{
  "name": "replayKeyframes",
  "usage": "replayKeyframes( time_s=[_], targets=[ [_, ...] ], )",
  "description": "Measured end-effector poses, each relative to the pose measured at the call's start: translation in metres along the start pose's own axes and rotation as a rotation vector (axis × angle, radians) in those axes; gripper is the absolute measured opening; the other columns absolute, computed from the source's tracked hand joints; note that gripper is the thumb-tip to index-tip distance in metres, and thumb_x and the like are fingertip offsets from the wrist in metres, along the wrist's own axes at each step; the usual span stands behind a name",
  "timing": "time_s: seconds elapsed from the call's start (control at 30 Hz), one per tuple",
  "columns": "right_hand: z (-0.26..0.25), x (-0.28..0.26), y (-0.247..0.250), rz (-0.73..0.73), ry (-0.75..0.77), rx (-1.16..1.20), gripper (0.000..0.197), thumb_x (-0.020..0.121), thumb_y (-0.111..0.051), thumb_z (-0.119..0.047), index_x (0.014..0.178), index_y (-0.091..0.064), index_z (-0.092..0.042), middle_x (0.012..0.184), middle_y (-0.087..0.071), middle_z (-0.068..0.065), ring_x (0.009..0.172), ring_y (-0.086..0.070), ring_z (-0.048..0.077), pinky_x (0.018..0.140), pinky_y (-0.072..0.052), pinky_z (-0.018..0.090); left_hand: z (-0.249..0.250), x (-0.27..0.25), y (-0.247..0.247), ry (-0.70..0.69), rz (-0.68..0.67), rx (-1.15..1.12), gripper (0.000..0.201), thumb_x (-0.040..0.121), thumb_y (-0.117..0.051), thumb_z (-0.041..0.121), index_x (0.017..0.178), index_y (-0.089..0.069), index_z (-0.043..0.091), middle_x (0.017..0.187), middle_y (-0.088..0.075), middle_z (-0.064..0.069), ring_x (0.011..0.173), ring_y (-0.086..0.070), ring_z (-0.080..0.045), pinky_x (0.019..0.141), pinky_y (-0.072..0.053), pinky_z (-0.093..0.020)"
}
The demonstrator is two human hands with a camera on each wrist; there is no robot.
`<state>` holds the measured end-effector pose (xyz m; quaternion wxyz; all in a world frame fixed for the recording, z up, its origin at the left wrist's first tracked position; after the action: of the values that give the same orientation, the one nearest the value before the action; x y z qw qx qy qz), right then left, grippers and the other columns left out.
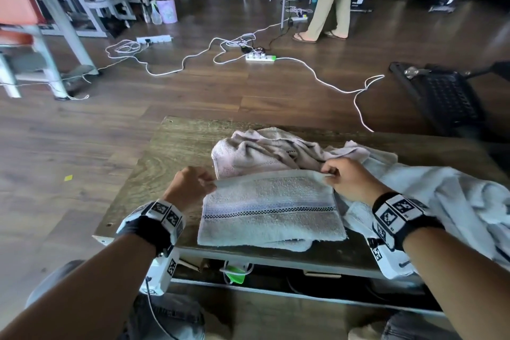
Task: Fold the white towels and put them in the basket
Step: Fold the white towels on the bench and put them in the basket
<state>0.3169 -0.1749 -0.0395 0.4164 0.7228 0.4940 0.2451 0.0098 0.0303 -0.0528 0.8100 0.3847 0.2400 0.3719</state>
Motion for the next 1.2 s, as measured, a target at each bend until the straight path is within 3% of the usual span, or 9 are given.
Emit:
replayKeyframes(
  time_s=[0.2, 0.3, 0.4, 0.53, 0.63, 0.8, 0.97, 1.13, 1.2],
  targets=[
    [-0.011, -0.011, 0.036, 0.078, -0.066, 0.063, 0.02, 0.087, -0.074, -0.009, 0.104, -0.071, -0.019, 0.095, -0.069, -0.006, 0.09, -0.065, 0.01, 0.084, -0.051, 0.029, 0.016, 0.002, 0.025, -0.079, 0.032, -0.018, 0.01, 0.084, -0.072, 0.02, 0.078, -0.065, 0.022, 0.083, -0.068, 0.005, 0.077, -0.064, -0.008, 0.06, -0.044, -0.016],
    [-0.02, -0.018, 0.04, 0.022, -0.039, -0.071, 0.011, 0.087, -0.069, -0.007, 0.088, -0.076, -0.016, 0.086, -0.069, -0.006, 0.082, -0.062, 0.01, 0.079, -0.048, 0.029, 0.018, 0.001, 0.014, -0.069, -0.143, 0.017, 0.01, 0.087, -0.069, 0.018, 0.08, -0.062, 0.019, 0.087, -0.068, 0.0, 0.082, -0.066, -0.015, 0.064, -0.045, -0.018],
    [-0.026, -0.027, 0.028, 0.012, -0.017, -0.125, 0.028, 0.089, -0.058, -0.001, 0.066, -0.063, -0.017, 0.074, -0.055, -0.008, 0.072, -0.048, 0.012, 0.062, -0.034, 0.019, 0.013, 0.001, -0.008, -0.059, -0.191, 0.043, 0.007, 0.087, -0.068, 0.018, 0.082, -0.063, 0.017, 0.089, -0.066, 0.0, 0.084, -0.064, -0.017, 0.069, -0.045, -0.023],
    [-0.023, -0.036, 0.023, 0.098, -0.034, -0.093, 0.018, 0.093, -0.056, -0.006, 0.084, -0.067, -0.018, 0.089, -0.065, -0.001, 0.084, -0.06, 0.015, 0.068, -0.043, 0.02, 0.015, -0.001, -0.014, -0.071, -0.054, 0.021, 0.006, 0.089, -0.068, 0.014, 0.086, -0.069, 0.009, 0.081, -0.069, -0.004, 0.061, -0.061, -0.006, 0.05, -0.044, -0.01],
    [-0.026, -0.039, 0.034, 0.169, -0.029, -0.089, 0.019, 0.09, -0.056, -0.004, 0.082, -0.07, -0.014, 0.087, -0.068, 0.001, 0.083, -0.062, 0.017, 0.069, -0.048, 0.024, 0.02, -0.003, 0.007, -0.103, 0.03, 0.035, 0.007, 0.087, -0.07, 0.014, 0.083, -0.073, 0.008, 0.073, -0.068, 0.0, 0.058, -0.061, -0.003, 0.053, -0.044, -0.01],
    [-0.032, -0.042, 0.04, 0.091, -0.058, -0.121, 0.018, 0.086, -0.063, -0.009, 0.077, -0.067, -0.024, 0.086, -0.067, -0.005, 0.082, -0.06, 0.012, 0.068, -0.042, 0.02, 0.016, -0.006, 0.014, -0.09, -0.12, 0.059, 0.011, 0.087, -0.07, 0.016, 0.076, -0.068, 0.02, 0.072, -0.065, 0.008, 0.066, -0.063, -0.003, 0.059, -0.044, -0.012],
    [-0.029, -0.041, 0.026, 0.085, -0.066, -0.107, 0.02, 0.089, -0.059, -0.007, 0.079, -0.066, -0.023, 0.088, -0.068, -0.005, 0.083, -0.062, 0.013, 0.069, -0.043, 0.021, 0.005, -0.004, -0.018, -0.08, -0.092, 0.098, 0.017, 0.086, -0.07, 0.017, 0.087, -0.069, 0.0, 0.068, -0.063, 0.001, 0.05, -0.055, -0.004, 0.045, -0.041, -0.009],
    [-0.025, -0.04, 0.025, 0.093, -0.082, -0.1, 0.016, 0.091, -0.058, -0.008, 0.084, -0.07, -0.017, 0.088, -0.068, -0.004, 0.083, -0.062, 0.014, 0.068, -0.045, 0.023, 0.002, 0.003, -0.024, -0.118, -0.042, 0.087, 0.025, 0.085, -0.07, 0.016, 0.1, -0.068, -0.004, 0.096, -0.073, -0.009, 0.078, -0.07, -0.018, 0.071, -0.055, -0.021],
    [-0.025, -0.039, 0.025, 0.109, -0.082, -0.1, 0.015, 0.091, -0.058, -0.008, 0.086, -0.071, -0.015, 0.089, -0.068, -0.003, 0.083, -0.062, 0.014, 0.07, -0.046, 0.024, 0.004, 0.003, -0.022, -0.126, -0.045, 0.107, 0.018, 0.088, -0.068, 0.017, 0.091, -0.073, 0.0, 0.088, -0.072, -0.007, 0.066, -0.067, -0.015, 0.066, -0.056, -0.021]
  ],
)
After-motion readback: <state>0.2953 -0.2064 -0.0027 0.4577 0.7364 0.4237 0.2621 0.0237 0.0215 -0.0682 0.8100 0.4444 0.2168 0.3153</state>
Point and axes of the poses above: each hand's wrist, its own x-axis towards the middle knuckle, its own y-axis out of the back of the hand, z = x × y, the point moved 1 cm from there along x, towards the middle knuckle
